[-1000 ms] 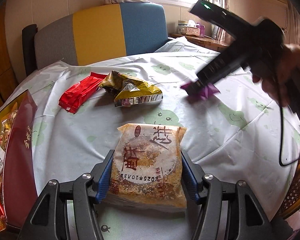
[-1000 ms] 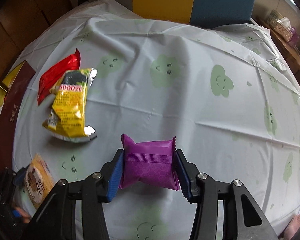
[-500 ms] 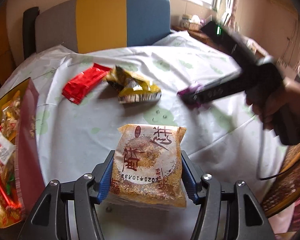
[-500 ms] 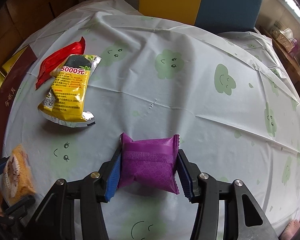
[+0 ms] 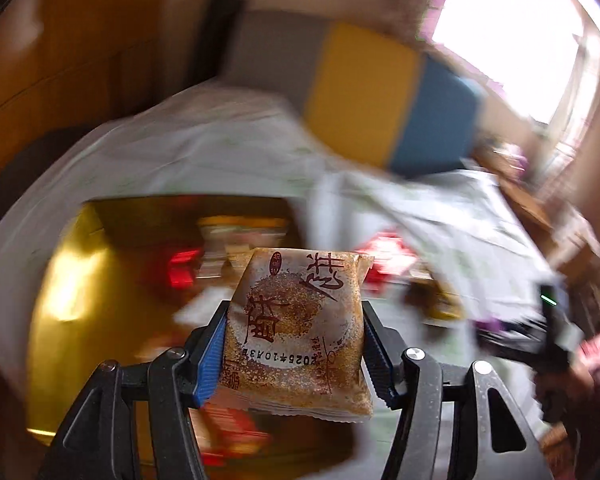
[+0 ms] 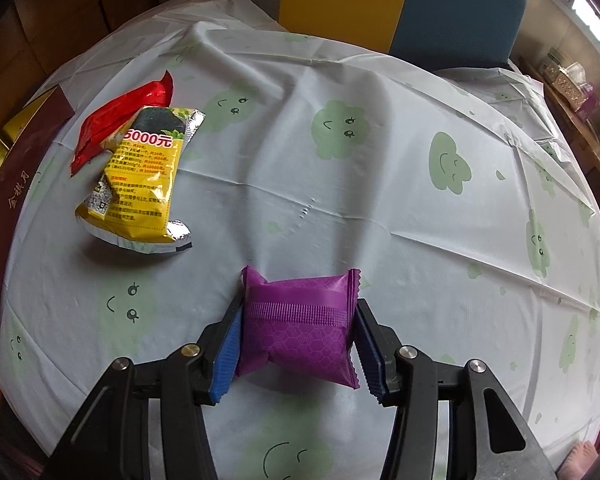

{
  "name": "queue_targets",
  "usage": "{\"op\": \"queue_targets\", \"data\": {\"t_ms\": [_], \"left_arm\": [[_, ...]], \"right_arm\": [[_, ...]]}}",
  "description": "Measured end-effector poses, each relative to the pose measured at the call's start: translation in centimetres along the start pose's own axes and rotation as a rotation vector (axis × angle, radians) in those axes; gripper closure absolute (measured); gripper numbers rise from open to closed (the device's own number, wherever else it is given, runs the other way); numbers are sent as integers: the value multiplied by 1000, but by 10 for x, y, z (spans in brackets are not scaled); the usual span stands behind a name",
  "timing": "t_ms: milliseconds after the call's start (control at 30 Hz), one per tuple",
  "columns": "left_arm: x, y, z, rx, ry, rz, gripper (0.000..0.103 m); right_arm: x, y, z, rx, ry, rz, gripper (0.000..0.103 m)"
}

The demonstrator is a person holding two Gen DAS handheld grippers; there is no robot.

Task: Organize snacks
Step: 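Carry the pastry bag into the gold tray and open the left gripper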

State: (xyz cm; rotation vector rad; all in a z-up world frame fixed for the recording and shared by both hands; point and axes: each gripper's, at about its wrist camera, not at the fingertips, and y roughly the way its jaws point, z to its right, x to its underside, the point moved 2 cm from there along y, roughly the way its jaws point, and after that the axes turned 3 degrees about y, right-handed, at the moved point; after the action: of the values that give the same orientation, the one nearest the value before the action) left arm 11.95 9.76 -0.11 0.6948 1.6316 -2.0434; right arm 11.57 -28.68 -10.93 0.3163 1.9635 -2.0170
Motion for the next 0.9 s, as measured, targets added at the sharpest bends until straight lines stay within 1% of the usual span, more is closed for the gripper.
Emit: {"op": "queue_targets", "data": {"t_ms": [33, 100, 133, 233, 333, 367, 433, 500, 567, 733, 767, 900], "left_arm": [[-3, 6, -20, -26, -47, -28, 42], [-7, 20, -58, -53, -147, -85, 42], [-8, 25, -73, -67, -177, -95, 42], [-13, 41, -103, -131, -216, -113, 42], [-12, 58, -123, -149, -252, -144, 42], [-11, 66, -118, -160, -258, -154, 42], [-7, 76, -123, -174, -274, -176, 42], [1, 80, -129, -167, -304, -199, 42], [6, 86, -133, -161, -319, -202, 42], [10, 95, -132, -166, -310, -216, 42], [6, 97, -132, -168, -304, -221, 42], [5, 95, -133, -178, -304, -226, 42]], "right_arm": [[0, 0, 0, -1, 2, -1, 50], [-1, 0, 1, -4, 4, -2, 50], [-1, 0, 0, -4, 3, -2, 50], [-1, 0, 0, -4, 3, -2, 50], [-1, 0, 0, -4, 2, -1, 50], [-1, 0, 0, -4, 3, -2, 50], [-1, 0, 1, -6, 4, -2, 50], [-1, 0, 1, -6, 4, -1, 50], [-1, 0, 1, -6, 3, -1, 50], [-1, 0, 1, -5, 4, -1, 50], [-1, 0, 1, -5, 4, -1, 50], [0, 0, 1, -5, 4, -1, 50]]}}
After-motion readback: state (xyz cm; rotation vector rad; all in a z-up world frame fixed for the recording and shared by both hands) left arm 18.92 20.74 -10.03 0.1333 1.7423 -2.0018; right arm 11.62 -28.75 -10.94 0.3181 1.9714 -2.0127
